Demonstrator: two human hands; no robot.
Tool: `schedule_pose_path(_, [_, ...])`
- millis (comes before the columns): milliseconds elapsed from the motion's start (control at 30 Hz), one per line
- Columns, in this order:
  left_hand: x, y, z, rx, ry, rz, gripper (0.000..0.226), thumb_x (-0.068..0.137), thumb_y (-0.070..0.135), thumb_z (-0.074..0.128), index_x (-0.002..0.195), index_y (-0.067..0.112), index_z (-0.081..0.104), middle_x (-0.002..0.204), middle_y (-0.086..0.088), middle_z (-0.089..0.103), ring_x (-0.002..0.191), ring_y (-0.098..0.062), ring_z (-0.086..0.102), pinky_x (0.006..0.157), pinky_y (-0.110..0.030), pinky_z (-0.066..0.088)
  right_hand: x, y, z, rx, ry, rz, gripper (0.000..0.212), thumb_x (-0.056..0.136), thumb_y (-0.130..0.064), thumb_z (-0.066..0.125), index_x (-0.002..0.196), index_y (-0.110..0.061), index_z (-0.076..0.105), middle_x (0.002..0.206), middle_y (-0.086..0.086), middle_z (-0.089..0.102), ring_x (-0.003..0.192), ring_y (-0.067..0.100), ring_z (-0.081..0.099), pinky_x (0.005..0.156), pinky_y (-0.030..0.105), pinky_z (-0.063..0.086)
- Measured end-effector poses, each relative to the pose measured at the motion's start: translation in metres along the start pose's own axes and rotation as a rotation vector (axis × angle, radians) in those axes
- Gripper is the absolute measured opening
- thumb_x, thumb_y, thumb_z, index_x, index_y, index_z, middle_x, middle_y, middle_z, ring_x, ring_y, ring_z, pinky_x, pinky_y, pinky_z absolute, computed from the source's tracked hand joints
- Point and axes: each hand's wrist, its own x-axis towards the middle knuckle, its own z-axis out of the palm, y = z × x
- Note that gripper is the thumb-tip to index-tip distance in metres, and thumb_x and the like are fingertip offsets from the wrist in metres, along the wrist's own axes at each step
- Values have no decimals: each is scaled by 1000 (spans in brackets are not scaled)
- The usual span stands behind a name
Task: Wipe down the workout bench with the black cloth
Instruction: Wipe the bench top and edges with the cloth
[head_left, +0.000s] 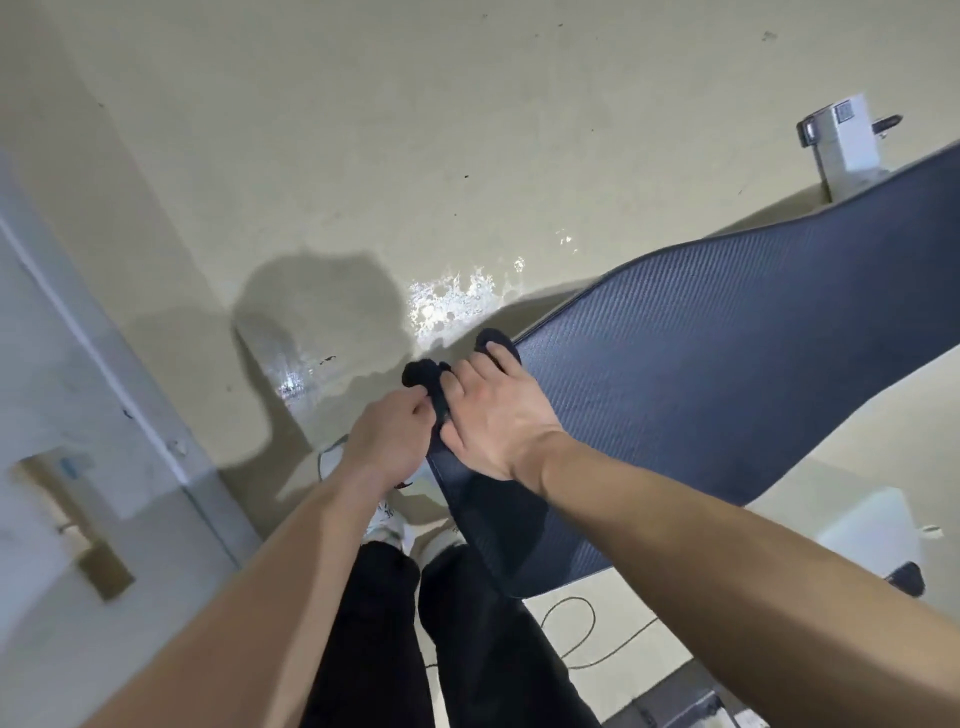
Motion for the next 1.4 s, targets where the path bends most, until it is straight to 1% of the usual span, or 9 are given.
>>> schedule_pose_path(133, [21,41,1,20,-40,33,36,103,23,39,68,14,41,73,-3,51,75,-26,50,64,-35,32,-2,44,-1,-33,26,77,65,95,-49,27,140,-6,48,134,12,56,130,31,44,121,49,17])
schedule_pose_path(300, [63,108,14,155,-123,86,32,105,22,37,81,12,56,101,-15,63,104,-36,59,84,-37,41,-3,109,2,-29,63,152,66,93,-52,23,130,-7,54,126,10,58,126,31,45,120,49,17])
schedule_pose_path(500, [104,156,35,143,-122,97,33,90,30,41,60,15,39,69,-4,52,81,-31,52,68,-33,32,-3,174,5,49,238,144,52,92,-48,35,106,-6,62,105,14,63,107,36,54,115,52,27])
schedule_pose_path(633, [119,190,40,120,-146,63,38,102,20,44,66,29,40,99,-13,64,100,-31,57,85,-36,41,-4,213,-3,59,162,251,63,93,-53,20,122,-10,57,120,9,61,117,31,52,117,48,24])
schedule_pose_path(767, [140,220,47,136,-190,15,36,103,25,43,69,35,40,77,16,43,98,-18,46,88,-31,39,-12,259,-5,91,112,351,68,91,-57,14,121,-12,56,120,8,61,117,30,53,116,47,24])
schedule_pose_path(933, [160,286,60,256,-306,195,37,100,21,42,63,19,40,66,1,46,77,-24,46,71,-33,36,-28,301,-13,178,22,561,72,90,-54,11,137,-14,49,140,6,52,137,25,39,121,47,13])
schedule_pose_path(1067, [172,312,77,309,-375,334,29,101,25,38,103,14,65,92,-6,68,87,-27,58,79,-36,45,-42,299,-16,319,-62,728,66,99,-44,16,158,-15,14,168,5,9,154,24,0,124,47,2])
schedule_pose_path(1200, [171,298,55,391,-470,416,37,103,25,38,132,22,61,115,0,70,103,-22,63,90,-29,45,-37,248,-17,533,-39,882,70,102,-43,19,157,-16,-14,164,9,-27,151,29,-20,124,46,2])
schedule_pose_path(1400, [153,251,20,317,-533,192,42,105,23,40,144,30,51,134,1,66,115,-14,61,95,-21,42,-4,136,-15,770,42,1080,69,102,-41,23,157,-9,-3,164,20,-15,152,36,-14,122,53,18])
